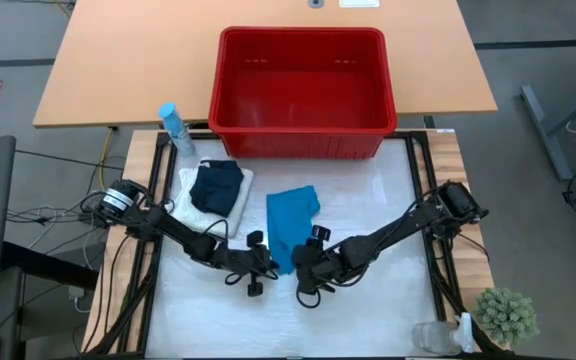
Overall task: Fold Laundry from Bin
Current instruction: Fold the blue shorts
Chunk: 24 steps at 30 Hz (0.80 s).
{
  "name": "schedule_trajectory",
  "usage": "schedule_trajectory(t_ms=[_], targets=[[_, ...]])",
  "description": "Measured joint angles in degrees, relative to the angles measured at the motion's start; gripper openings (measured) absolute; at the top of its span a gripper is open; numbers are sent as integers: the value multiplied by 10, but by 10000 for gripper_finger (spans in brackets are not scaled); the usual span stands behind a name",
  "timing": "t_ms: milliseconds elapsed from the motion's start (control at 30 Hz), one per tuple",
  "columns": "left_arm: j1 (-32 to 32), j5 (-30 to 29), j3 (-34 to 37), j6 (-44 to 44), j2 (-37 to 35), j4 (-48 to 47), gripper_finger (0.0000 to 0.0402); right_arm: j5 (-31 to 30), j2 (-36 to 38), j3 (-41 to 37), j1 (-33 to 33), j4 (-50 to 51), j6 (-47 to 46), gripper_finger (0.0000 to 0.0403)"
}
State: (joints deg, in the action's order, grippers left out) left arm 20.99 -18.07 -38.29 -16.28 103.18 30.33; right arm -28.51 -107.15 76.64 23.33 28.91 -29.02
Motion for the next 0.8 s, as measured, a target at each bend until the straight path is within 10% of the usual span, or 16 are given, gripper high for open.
schedule_trajectory(t_ms=[800], targets=[[-15,-6,-4,-10,0,-4,0,-39,0,0,14,25,-32,214]])
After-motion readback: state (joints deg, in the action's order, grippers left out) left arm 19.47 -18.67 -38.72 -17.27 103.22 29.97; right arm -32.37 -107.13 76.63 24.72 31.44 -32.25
